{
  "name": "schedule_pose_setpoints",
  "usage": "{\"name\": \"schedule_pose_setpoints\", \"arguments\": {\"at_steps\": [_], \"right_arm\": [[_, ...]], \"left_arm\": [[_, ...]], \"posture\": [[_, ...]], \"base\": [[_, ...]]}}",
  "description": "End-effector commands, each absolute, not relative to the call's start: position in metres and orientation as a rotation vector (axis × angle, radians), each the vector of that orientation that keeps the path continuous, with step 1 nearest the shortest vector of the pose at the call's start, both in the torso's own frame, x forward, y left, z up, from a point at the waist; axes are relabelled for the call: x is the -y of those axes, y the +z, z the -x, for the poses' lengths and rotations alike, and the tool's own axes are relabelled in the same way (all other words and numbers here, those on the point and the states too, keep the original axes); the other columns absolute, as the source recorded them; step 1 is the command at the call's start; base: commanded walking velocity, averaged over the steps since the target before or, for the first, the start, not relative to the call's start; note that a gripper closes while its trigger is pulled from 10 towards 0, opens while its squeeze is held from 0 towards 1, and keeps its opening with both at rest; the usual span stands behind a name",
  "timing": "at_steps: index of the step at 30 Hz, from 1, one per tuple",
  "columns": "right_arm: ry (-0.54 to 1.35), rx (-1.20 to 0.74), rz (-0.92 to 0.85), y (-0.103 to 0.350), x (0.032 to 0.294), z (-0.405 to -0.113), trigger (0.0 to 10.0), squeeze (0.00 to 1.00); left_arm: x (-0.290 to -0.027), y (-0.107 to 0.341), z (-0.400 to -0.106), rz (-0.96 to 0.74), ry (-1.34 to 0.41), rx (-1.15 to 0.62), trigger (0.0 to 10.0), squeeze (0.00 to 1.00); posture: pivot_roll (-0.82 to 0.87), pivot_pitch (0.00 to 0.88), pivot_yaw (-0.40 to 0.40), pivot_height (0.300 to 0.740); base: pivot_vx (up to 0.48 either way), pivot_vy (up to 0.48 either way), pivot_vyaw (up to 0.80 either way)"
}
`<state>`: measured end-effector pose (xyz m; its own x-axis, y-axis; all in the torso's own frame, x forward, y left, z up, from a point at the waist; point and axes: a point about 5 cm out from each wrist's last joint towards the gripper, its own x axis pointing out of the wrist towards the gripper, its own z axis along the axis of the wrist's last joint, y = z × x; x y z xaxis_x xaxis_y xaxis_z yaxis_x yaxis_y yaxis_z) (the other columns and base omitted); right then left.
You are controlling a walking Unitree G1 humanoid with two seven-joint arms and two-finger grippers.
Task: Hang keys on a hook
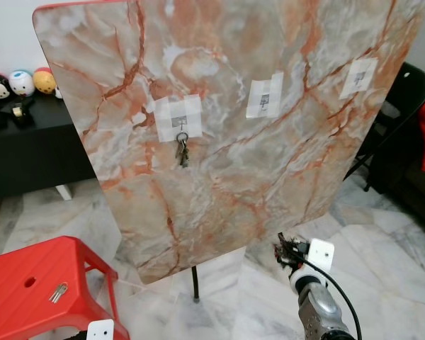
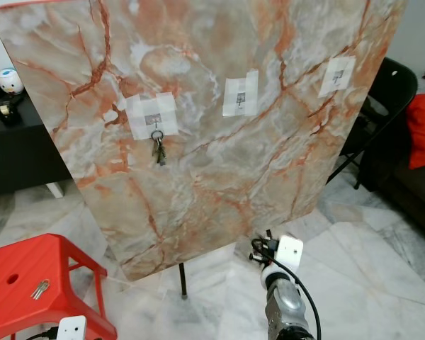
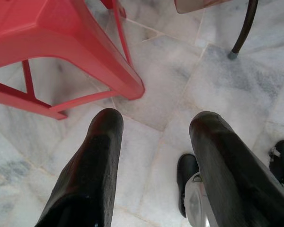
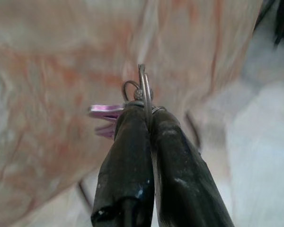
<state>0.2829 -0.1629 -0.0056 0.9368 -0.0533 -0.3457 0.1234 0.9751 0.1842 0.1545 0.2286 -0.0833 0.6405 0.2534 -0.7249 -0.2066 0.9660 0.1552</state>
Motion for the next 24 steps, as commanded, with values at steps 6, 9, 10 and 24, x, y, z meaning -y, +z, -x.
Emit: {"name": "schedule_pose_setpoints", "arguments": {"at_steps": [6, 9, 10, 24], "right_arm": [[-0.131, -0.041, -0.073, 0.054, 0.171, -0.319, 10.0, 0.00], [-0.149, 0.003, -0.057, 0.061, 0.171, -0.321, 10.0, 0.00], [-0.152, 0.010, -0.056, 0.061, 0.171, -0.321, 10.0, 0.00], [-0.089, -0.029, -0.055, 0.051, 0.154, -0.313, 10.0, 0.00]], "left_arm": [[-0.226, -0.084, -0.154, -0.064, 0.259, -0.839, 10.0, 0.00], [-0.226, -0.084, -0.154, -0.060, 0.266, -0.831, 10.0, 0.00], [-0.226, -0.084, -0.154, -0.063, 0.268, -0.828, 10.0, 0.00], [-0.228, -0.083, -0.155, -0.038, 0.286, -0.833, 10.0, 0.00]], "posture": [[0.05, 0.000, -0.032, 0.740], [0.05, 0.000, -0.031, 0.740], [0.05, 0.000, -0.030, 0.740], [0.05, 0.000, -0.034, 0.740]], "base": [[0.000, 0.000, 0.00], [0.000, 0.000, 0.00], [0.000, 0.000, 0.00], [0.000, 0.000, 0.00]]}}
